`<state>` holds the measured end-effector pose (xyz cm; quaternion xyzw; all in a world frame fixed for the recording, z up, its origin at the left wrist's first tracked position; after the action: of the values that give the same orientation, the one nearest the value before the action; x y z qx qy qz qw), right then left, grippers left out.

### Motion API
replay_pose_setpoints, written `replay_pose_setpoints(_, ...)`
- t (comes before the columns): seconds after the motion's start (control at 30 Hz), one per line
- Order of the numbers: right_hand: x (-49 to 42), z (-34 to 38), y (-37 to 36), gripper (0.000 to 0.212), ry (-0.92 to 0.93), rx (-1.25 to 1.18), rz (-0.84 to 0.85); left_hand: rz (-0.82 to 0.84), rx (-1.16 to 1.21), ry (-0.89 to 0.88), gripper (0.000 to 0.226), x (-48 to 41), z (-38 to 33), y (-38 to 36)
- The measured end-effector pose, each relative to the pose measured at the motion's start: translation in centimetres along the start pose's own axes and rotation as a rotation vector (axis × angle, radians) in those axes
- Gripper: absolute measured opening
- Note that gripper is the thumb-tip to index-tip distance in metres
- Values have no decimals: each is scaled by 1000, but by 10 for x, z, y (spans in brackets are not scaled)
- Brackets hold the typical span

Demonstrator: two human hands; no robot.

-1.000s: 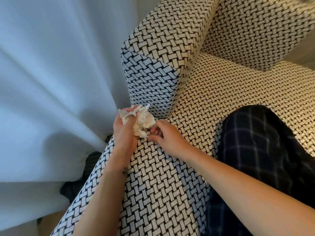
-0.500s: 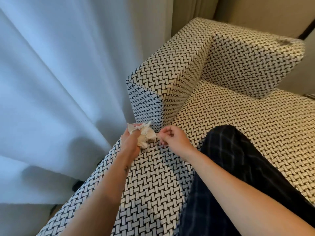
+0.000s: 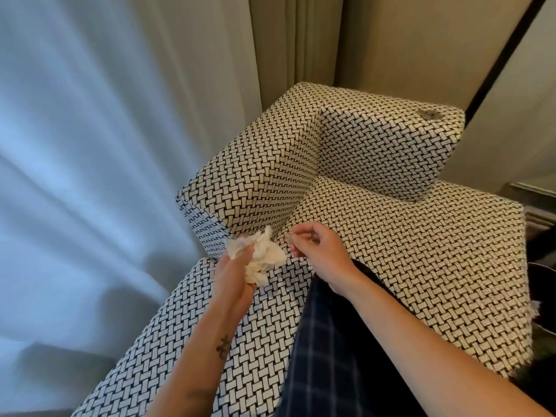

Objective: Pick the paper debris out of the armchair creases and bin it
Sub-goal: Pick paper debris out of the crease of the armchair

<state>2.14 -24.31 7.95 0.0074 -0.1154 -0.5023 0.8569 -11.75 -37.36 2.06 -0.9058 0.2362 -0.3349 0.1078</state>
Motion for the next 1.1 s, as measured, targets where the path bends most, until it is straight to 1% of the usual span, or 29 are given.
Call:
replay_pose_setpoints(0.1,-14,13,35,11,10,-6,-30,19,0,9,30,7,5,-49)
replay_pose_setpoints(0.33,-74,33,129,15,15,8,-107,84,-113,-13,27,-3,21,-183)
replay_pose_setpoints(0.47,-117,38,184,17,-11,-47,-166,146,-138,12,28,-26,38,-262)
replay_pose_setpoints(0.6,-156,43,225,19,-11,-52,-198,166,-109,65,25,-45,56,-324)
replay_pose_setpoints(0.7,-178,55,249,17,10,-22,-205,203,-75,103,30,-54,63,-363)
replay_pose_setpoints(0.8,-199,67,275,17,31,2,-233,203,-79,105,31,-61,61,-398)
replay_pose_setpoints(0.97,-228,91,312,16,94,21,-288,208,-69,137,26,-67,58,-448)
replay_pose_setpoints(1.1,-257,116,345,15,170,149,-384,185,-70,132,33,-72,52,-469)
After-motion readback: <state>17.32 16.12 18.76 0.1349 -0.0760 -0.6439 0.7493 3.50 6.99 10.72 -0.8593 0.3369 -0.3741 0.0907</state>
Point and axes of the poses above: each hand's wrist, its own x-axis away from the middle knuckle, its own y-axis out of the back of the hand, z = x × y, the point moved 10 cm from there along -x, towards the middle knuckle, and after that the axes turned 9 degrees about -z, right-handed, at the moved point
